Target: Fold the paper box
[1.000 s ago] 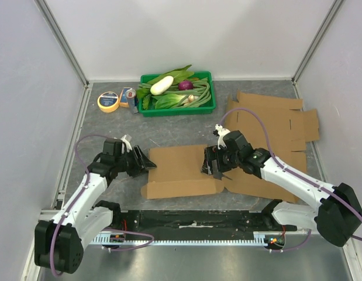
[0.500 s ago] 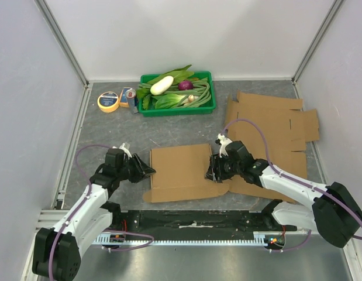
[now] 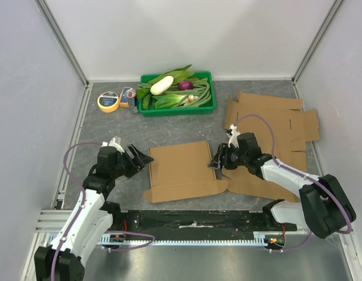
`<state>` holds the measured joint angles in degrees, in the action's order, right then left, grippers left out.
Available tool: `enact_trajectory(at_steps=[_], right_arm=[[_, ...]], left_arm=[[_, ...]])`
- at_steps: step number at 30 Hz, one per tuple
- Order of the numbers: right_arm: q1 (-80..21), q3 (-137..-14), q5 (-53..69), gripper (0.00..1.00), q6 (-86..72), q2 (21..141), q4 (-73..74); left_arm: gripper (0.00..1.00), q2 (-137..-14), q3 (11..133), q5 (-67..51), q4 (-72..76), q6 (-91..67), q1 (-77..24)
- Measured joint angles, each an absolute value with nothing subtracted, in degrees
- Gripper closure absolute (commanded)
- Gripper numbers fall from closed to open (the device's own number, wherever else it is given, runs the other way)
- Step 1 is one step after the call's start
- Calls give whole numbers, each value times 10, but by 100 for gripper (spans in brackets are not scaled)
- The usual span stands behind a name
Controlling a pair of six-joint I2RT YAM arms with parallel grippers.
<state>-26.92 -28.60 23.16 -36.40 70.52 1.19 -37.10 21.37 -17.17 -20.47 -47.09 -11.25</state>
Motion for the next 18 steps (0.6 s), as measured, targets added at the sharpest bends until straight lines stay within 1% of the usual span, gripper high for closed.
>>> enact_trajectory(at_steps=[1, 2, 3, 8, 9, 12, 18], right_arm=[[-255, -285, 243, 45, -366, 715, 1], [-243, -283, 254, 48, -369, 722, -9], [-229, -278, 270, 53, -374, 728, -24], [-183, -256, 326, 58, -393, 740, -74], [-176, -251, 334, 63, -395, 741, -83], [-154, -238, 362, 71, -403, 748, -107], [-109, -226, 428, 72, -429, 789, -156]], left_arm=[[8, -382, 213, -177, -202, -471, -105], [5, -390, 209, -187, -196, -471, -95], [4, -398, 203, -198, -185, -471, -86], [2, -400, 127, -255, -113, -484, -65], [2, -397, 112, -267, -101, -488, -65], [2, -393, 79, -304, -49, -502, -65], [1, -406, 61, -354, 42, -524, -65]])
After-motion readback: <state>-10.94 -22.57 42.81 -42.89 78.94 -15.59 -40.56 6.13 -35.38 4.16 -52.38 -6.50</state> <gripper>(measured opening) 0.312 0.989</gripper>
